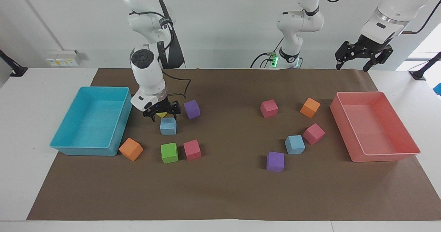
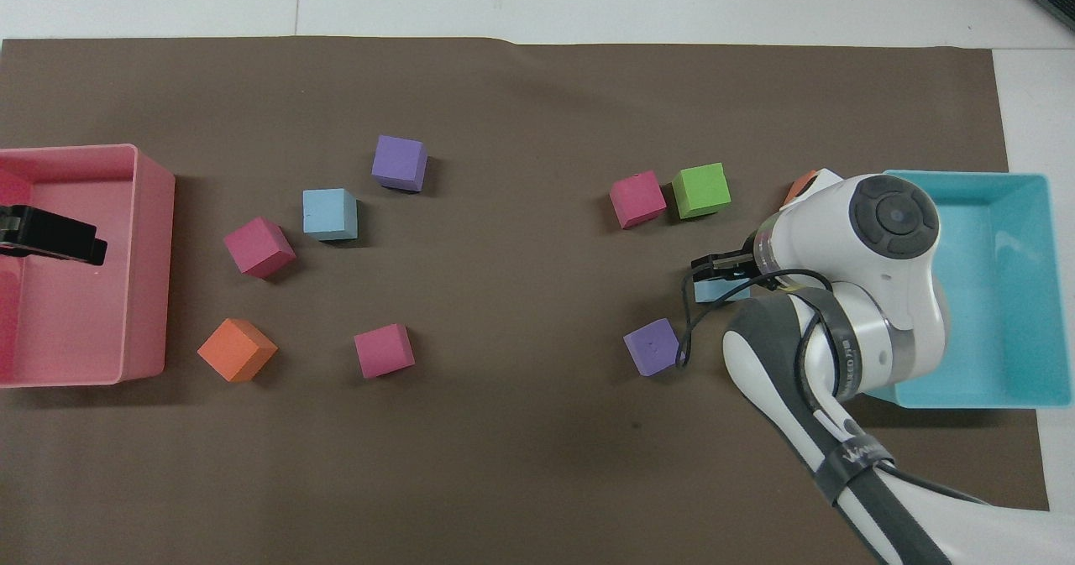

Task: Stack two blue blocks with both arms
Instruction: 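Reach the right gripper to the light blue cube and grasp it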

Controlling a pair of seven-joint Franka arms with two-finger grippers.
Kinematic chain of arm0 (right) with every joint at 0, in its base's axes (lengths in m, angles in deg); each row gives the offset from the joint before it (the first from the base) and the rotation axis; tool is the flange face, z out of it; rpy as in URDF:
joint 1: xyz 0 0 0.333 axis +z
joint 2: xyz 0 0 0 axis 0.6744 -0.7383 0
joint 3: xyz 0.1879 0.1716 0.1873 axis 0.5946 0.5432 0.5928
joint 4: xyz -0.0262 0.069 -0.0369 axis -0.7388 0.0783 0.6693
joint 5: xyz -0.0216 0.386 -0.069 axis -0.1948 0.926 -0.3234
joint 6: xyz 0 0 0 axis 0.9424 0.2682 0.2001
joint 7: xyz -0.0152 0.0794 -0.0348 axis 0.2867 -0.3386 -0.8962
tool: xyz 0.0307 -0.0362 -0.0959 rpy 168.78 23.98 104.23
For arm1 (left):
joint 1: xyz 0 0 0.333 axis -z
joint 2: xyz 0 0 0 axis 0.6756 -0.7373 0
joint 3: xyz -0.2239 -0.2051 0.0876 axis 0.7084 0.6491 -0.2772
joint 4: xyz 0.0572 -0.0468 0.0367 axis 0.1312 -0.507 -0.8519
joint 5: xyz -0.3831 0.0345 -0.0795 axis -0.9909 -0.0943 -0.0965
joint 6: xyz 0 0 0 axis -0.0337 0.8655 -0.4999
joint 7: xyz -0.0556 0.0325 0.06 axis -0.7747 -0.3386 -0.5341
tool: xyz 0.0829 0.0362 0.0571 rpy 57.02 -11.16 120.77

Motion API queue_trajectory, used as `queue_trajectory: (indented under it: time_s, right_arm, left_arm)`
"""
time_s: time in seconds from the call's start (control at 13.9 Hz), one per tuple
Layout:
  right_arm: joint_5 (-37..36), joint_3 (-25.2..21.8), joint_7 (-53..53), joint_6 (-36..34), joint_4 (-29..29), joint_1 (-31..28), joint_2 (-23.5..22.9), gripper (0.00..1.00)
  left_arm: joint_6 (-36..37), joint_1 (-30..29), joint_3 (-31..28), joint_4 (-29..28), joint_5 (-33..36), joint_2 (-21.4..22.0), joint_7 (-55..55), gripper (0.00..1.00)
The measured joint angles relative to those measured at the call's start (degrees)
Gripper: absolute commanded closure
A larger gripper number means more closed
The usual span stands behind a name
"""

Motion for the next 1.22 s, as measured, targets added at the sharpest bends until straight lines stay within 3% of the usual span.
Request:
queue_trajectory:
  time_s: [0.58, 0.93, 1.01, 1.08, 1.15, 1.22]
  right_arm:
    - [0.0, 0.0, 0.0, 7.3, 5.1, 0.0, -2.9, 0.0]
    - [0.0, 0.0, 0.0, 8.0, 5.3, 0.0, -4.5, 0.0]
    - [0.0, 0.0, 0.0, 8.0, 5.3, 0.0, -4.6, 0.05]
    - [0.0, 0.0, 0.0, 8.0, 5.3, 0.0, -4.6, 0.25]
    - [0.0, 0.0, 0.0, 8.0, 5.3, 0.0, -4.6, 0.71]
    - [0.0, 0.0, 0.0, 8.0, 5.3, 0.0, -4.6, 1.0]
  left_arm:
    - [0.0, 0.0, 0.0, 0.0, 0.0, 0.0, 0.0, 0.0]
    - [0.0, 0.0, 0.0, 0.0, 0.0, 0.0, 0.0, 0.0]
    - [0.0, 0.0, 0.0, 0.0, 0.0, 0.0, 0.0, 0.0]
    - [0.0, 0.0, 0.0, 0.0, 0.0, 0.0, 0.0, 0.0]
    - [0.0, 0.0, 0.0, 0.0, 0.0, 0.0, 0.0, 0.0]
    - [0.0, 0.0, 0.0, 0.0, 0.0, 0.0, 0.0, 0.0]
